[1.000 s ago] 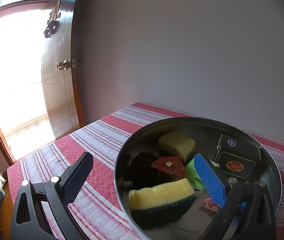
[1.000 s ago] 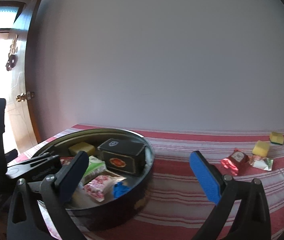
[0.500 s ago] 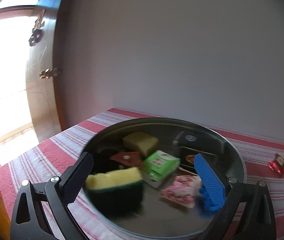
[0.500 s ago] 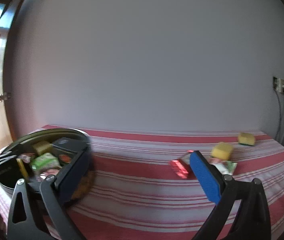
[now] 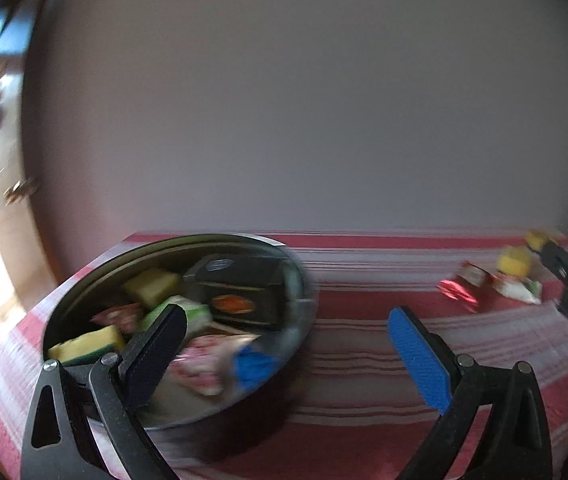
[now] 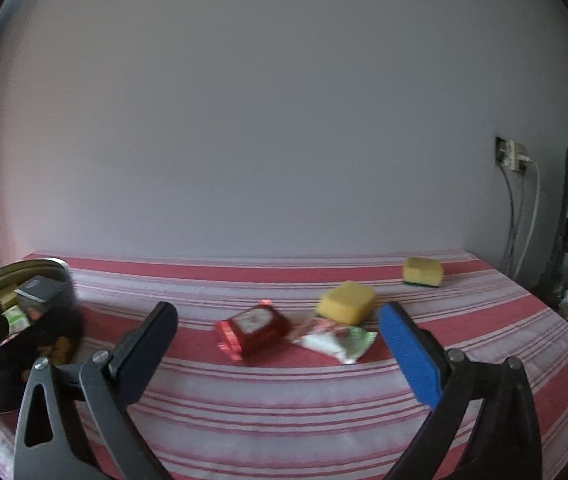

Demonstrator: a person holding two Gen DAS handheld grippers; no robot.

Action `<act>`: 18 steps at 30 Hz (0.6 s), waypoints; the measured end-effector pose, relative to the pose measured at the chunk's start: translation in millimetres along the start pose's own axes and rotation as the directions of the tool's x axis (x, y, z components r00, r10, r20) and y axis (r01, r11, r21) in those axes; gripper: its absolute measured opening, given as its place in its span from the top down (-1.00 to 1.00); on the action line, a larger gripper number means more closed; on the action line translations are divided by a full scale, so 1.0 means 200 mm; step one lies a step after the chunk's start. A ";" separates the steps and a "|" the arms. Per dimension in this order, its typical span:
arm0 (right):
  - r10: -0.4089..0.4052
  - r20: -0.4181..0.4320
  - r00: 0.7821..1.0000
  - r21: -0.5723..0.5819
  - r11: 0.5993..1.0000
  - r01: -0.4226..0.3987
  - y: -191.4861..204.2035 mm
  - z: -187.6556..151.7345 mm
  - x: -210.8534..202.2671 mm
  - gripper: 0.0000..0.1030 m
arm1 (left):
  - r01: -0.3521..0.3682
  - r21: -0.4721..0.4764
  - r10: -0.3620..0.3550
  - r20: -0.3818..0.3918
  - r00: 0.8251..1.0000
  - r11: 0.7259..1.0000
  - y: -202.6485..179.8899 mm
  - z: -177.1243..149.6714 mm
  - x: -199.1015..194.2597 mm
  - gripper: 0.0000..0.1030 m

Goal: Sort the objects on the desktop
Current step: 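Withdraw both tools from the tin toward the remaining packets, then grasp the red gift-printed candy packet with the left tool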

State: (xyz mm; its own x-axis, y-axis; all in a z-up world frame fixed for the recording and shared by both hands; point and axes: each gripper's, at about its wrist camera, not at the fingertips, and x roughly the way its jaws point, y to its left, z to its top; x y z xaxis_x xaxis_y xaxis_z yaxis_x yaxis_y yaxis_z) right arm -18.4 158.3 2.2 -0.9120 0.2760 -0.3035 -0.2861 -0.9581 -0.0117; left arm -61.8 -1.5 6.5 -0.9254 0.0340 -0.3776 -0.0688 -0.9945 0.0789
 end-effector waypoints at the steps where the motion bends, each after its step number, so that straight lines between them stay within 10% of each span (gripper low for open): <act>1: -0.008 -0.004 1.000 0.016 1.000 0.008 -0.04 0.00 0.01 -0.99 | 0.013 0.016 -0.013 -0.001 1.000 1.000 -0.04 0.00 0.00 -0.99; 18: -0.139 -0.103 0.985 0.291 0.942 0.164 -0.53 -0.01 0.09 -0.99 | 0.221 0.183 -0.182 -0.210 0.961 0.958 -0.57 0.09 0.34 -0.99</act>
State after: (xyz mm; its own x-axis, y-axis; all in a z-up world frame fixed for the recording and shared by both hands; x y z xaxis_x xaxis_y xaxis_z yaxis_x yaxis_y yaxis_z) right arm -3.6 265.0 -3.7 -0.8279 0.3975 -0.3957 -0.5048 -0.8356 0.2168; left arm -123.2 115.7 -11.7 -0.7982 0.1928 -0.5708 -0.3388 -0.9270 0.1606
